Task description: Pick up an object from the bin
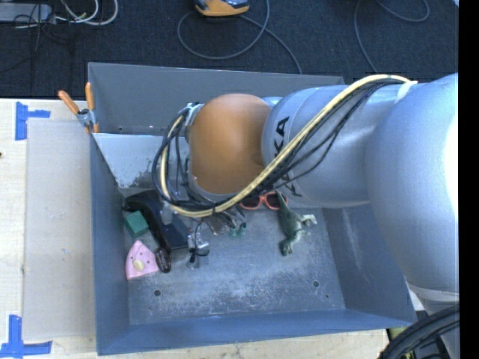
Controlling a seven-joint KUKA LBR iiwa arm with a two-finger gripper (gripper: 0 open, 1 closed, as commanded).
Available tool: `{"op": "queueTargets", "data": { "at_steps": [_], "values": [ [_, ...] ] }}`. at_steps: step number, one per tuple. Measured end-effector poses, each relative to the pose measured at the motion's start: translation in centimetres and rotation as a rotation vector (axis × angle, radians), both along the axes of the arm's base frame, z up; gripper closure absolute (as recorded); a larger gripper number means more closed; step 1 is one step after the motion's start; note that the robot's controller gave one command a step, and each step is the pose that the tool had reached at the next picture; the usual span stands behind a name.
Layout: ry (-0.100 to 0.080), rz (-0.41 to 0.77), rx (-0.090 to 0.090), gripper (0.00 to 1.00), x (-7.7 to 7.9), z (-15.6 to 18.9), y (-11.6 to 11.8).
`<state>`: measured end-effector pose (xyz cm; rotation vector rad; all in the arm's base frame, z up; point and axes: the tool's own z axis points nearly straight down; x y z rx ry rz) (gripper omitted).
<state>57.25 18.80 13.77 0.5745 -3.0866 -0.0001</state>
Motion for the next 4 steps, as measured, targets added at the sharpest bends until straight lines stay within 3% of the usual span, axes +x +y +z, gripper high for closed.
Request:
{"op": "queueTargets", "data": {
  "at_steps": [1,2,4],
  "values": [
    [-0.002,0.033,0.003,0.0,-1.59,-6.48,4.68],
    [0.001,0.052,0.0,1.0,-1.37,-6.82,5.38],
    [0.003,0.051,-0.001,1.0,-1.46,-6.53,5.34]
  ]
}}
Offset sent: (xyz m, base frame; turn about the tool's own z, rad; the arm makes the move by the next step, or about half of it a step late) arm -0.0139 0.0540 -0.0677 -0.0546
